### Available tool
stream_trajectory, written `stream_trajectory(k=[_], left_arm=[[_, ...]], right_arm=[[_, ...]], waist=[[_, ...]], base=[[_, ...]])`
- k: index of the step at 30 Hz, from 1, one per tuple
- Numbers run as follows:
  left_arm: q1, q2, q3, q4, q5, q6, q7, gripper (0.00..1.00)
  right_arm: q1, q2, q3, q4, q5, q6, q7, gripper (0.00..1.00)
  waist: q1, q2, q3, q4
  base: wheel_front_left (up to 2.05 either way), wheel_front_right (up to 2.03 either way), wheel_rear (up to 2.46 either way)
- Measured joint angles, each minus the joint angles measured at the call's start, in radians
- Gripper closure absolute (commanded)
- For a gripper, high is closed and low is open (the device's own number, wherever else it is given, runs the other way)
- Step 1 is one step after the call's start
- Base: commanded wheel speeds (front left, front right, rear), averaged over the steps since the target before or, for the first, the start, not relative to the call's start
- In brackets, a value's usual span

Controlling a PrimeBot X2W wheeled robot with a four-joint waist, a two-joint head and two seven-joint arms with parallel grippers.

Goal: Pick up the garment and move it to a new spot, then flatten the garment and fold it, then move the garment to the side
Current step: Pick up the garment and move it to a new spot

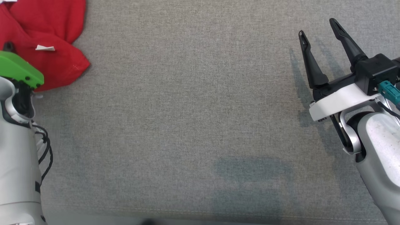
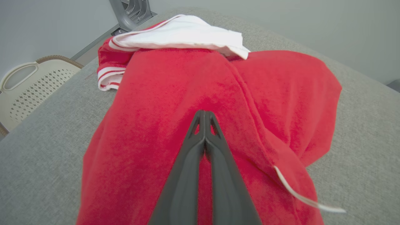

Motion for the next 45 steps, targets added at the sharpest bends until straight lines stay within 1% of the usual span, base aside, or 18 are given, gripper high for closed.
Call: stream_trajectory(k=[3,7,12,18,21,22,23,24,25,26,34,42,45], left_arm=[[-0.029,-0.007,-0.015,-0.002,0.009,-0.004,-0.039,1.00],[-0.060,-0.007,-0.027,-0.004,0.016,-0.026,-0.087,1.00],[-0.074,-0.008,-0.031,0.006,0.016,-0.050,-0.114,1.00],[-0.074,-0.004,-0.040,0.034,0.024,-0.063,-0.150,1.00],[-0.074,-0.004,-0.043,0.035,0.024,-0.072,-0.185,1.00],[-0.074,-0.004,-0.044,0.035,0.028,-0.075,-0.197,0.80],[-0.074,-0.004,-0.045,0.034,0.032,-0.083,-0.211,0.53],[-0.074,-0.006,-0.049,0.032,0.034,-0.090,-0.226,0.22],[-0.074,-0.008,-0.052,0.031,0.037,-0.095,-0.239,0.03],[-0.074,-0.014,-0.054,0.029,0.039,-0.101,-0.253,0.00],[-0.020,-0.050,-0.073,0.016,0.041,-0.148,-0.349,0.00],[0.071,-0.063,-0.120,0.008,0.061,-0.185,-0.387,0.00],[0.103,-0.073,-0.124,-0.009,0.067,-0.190,-0.402,0.00]], right_arm=[[0.000,-0.001,-0.003,0.004,0.000,0.000,-0.002,0.00],[0.000,0.002,-0.004,0.013,0.001,0.000,-0.011,0.00],[0.000,0.007,-0.005,0.028,0.009,0.000,-0.016,0.00],[0.001,0.018,-0.004,0.040,0.012,0.000,-0.028,0.00],[0.002,0.026,-0.005,0.049,0.018,0.000,-0.034,0.00],[0.004,0.027,-0.006,0.051,0.018,0.000,-0.038,0.00],[0.005,0.027,-0.007,0.054,0.018,0.000,-0.038,0.00],[0.006,0.028,-0.008,0.057,0.019,-0.001,-0.040,0.00],[0.006,0.029,-0.010,0.059,0.019,-0.001,-0.045,0.00],[0.006,0.030,-0.013,0.063,0.019,-0.001,-0.048,0.00],[0.014,0.038,-0.028,0.082,0.029,-0.002,-0.072,0.00],[0.052,0.048,-0.038,0.106,0.047,-0.003,-0.086,0.00],[0.061,0.062,-0.038,0.110,0.054,-0.005,-0.100,0.00]], waist=[[0.0000,0.0000,-0.008,0.004],[0.0000,0.0000,-0.024,0.009],[0.0000,0.0000,-0.050,0.016],[-0.0001,0.0000,-0.080,0.019],[-0.0001,0.0000,-0.097,0.019],[-0.0001,0.0000,-0.102,0.019],[-0.0001,0.0000,-0.108,0.019],[-0.0001,0.0000,-0.113,0.018],[-0.0001,0.0000,-0.119,0.018],[-0.0001,0.0000,-0.125,0.018],[-0.0001,0.0000,-0.177,0.014],[-0.0001,0.0000,-0.234,0.013],[-0.0001,0.0000,-0.255,0.014]], base=[[0.00,0.00,0.00],[0.00,0.00,0.00],[0.00,0.00,0.00],[0.00,0.00,0.00],[0.00,0.00,0.00],[0.00,0.00,0.00],[0.00,0.00,0.00],[0.00,0.00,0.00],[0.00,0.00,0.00],[0.00,0.00,0.00],[0.00,0.00,0.00],[0.00,0.00,0.00],[0.00,0.00,0.00]])
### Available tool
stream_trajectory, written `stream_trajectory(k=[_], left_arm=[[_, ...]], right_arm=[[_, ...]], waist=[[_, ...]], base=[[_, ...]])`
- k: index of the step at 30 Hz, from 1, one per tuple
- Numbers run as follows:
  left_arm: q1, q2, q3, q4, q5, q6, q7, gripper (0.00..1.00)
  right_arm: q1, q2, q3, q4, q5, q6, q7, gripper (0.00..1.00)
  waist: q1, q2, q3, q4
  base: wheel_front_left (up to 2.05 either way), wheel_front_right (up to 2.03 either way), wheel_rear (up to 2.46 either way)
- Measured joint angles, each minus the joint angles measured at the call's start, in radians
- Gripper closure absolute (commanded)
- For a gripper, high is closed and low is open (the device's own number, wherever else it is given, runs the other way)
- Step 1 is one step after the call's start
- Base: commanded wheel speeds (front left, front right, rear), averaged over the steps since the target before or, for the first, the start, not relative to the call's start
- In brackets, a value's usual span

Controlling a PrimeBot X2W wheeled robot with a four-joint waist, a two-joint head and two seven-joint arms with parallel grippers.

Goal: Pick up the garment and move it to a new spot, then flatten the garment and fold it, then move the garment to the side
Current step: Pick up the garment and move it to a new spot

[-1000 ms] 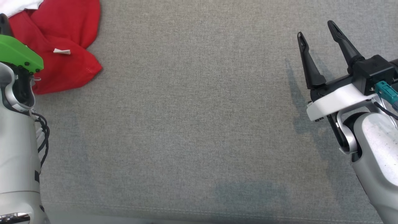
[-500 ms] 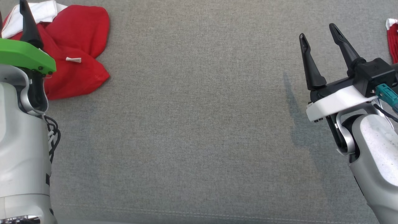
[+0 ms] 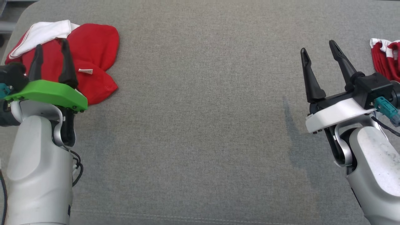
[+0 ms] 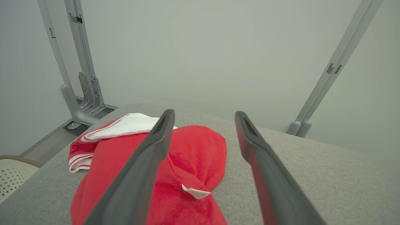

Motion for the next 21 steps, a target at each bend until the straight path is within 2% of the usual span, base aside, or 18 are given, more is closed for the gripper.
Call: stream_trajectory(k=[8,21], left_arm=[[0.126,-0.011,-0.028,-0.061,0.018,-0.012,-0.021,0.00],[0.302,-0.035,-0.048,-0.153,0.019,-0.017,-0.026,0.00]], right_arm=[[0.036,0.035,-0.016,0.011,0.009,-0.007,-0.031,0.00],[0.136,0.076,-0.031,0.034,0.020,-0.014,-0.052,0.00]], waist=[[0.0000,0.0000,-0.054,-0.011],[0.0000,0.0000,-0.130,-0.067]], base=[[0.00,0.00,0.00],[0.00,0.00,0.00]])
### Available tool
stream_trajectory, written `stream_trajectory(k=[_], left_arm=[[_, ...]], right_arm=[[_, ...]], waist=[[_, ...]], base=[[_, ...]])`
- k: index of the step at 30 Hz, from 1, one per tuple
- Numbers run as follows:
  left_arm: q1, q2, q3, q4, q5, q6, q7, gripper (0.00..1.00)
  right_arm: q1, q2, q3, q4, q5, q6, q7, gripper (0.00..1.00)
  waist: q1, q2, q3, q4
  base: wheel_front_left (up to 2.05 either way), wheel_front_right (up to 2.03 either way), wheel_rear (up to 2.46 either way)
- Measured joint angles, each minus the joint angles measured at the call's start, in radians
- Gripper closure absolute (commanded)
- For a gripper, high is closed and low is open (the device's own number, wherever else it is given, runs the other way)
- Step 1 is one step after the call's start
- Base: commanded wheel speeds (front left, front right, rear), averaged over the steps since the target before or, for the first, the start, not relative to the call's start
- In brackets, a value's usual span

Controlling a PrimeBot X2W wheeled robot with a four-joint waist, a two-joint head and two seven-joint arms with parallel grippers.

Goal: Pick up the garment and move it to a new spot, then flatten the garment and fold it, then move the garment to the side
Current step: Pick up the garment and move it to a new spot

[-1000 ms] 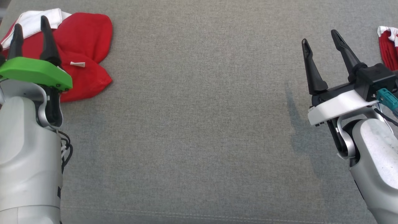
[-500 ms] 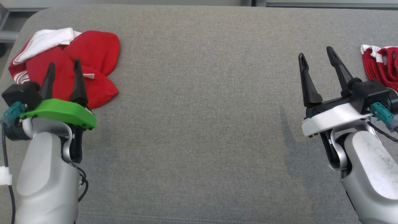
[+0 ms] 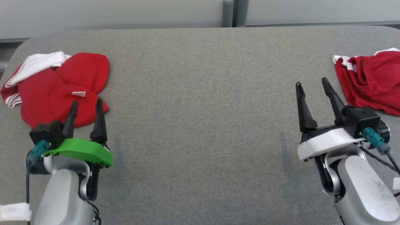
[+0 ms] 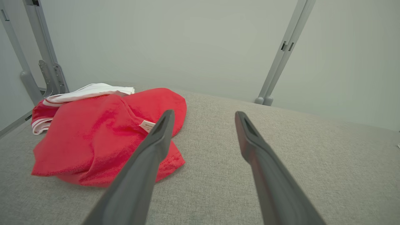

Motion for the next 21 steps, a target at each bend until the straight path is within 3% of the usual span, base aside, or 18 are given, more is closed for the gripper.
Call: stream_trajectory(k=[12,21], left_arm=[[0.135,-0.007,-0.045,-0.099,0.009,0.000,0.000,0.00],[0.189,-0.008,-0.060,-0.172,0.014,0.016,-0.003,0.00]], right_arm=[[0.066,0.040,0.009,0.013,0.007,-0.001,-0.010,0.00],[0.077,0.047,0.000,0.014,0.007,-0.007,-0.018,0.00]], waist=[[0.0000,0.0000,-0.058,-0.067],[0.0000,0.0000,-0.077,-0.080]], base=[[0.00,0.00,0.00],[0.00,0.00,0.00]])
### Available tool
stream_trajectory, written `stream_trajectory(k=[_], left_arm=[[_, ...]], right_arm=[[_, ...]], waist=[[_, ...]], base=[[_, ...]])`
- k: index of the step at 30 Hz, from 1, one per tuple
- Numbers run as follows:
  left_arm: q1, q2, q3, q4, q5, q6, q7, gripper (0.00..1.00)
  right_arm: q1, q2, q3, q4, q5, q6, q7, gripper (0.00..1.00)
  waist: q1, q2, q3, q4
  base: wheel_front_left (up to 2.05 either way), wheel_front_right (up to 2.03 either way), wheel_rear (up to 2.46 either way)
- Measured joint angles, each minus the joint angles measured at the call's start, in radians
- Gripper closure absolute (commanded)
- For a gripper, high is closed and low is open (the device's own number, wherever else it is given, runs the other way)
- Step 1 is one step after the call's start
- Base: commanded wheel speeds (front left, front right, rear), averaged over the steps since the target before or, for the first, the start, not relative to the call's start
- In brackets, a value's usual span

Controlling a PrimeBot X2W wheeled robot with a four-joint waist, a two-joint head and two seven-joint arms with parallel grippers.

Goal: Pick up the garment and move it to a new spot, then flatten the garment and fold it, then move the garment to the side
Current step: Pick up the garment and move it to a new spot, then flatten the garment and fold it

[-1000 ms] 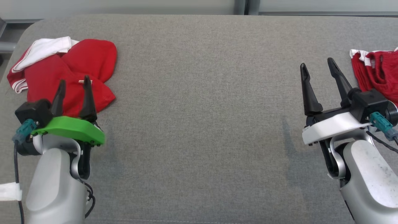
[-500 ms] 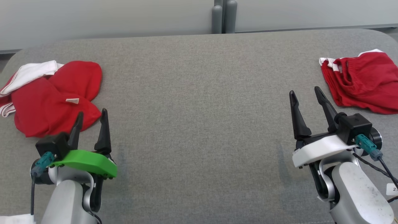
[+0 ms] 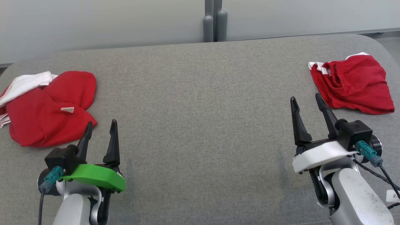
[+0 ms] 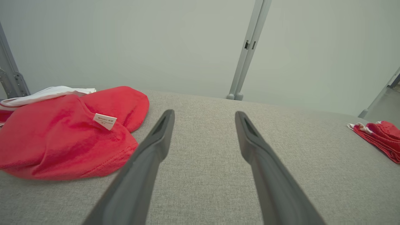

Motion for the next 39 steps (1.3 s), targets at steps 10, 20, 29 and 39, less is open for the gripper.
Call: stream_trajectory(k=[10,20,29,39], left_arm=[[0.047,0.000,-0.018,-0.054,0.011,0.024,0.000,0.00],[0.079,0.000,-0.041,-0.087,0.011,0.033,0.000,0.00],[0.082,0.000,-0.049,-0.111,0.011,0.044,0.001,0.00],[0.084,0.000,-0.048,-0.126,0.011,0.069,0.006,0.00]], right_arm=[[0.019,0.001,-0.001,0.004,0.000,0.000,-0.001,0.00],[0.041,0.002,-0.008,0.009,0.000,0.000,-0.001,0.00],[0.042,0.001,-0.021,0.007,0.000,0.000,-0.001,0.00],[0.042,-0.014,-0.036,0.003,0.000,0.000,-0.006,0.00]], waist=[[0.0000,0.0000,-0.015,0.005],[0.0000,0.0000,-0.034,0.024],[0.0000,0.0000,-0.038,0.066],[0.0000,0.0000,-0.038,0.133]], base=[[0.00,0.00,0.00],[0.00,0.00,0.00],[0.00,0.00,0.00],[0.00,0.00,0.00]])
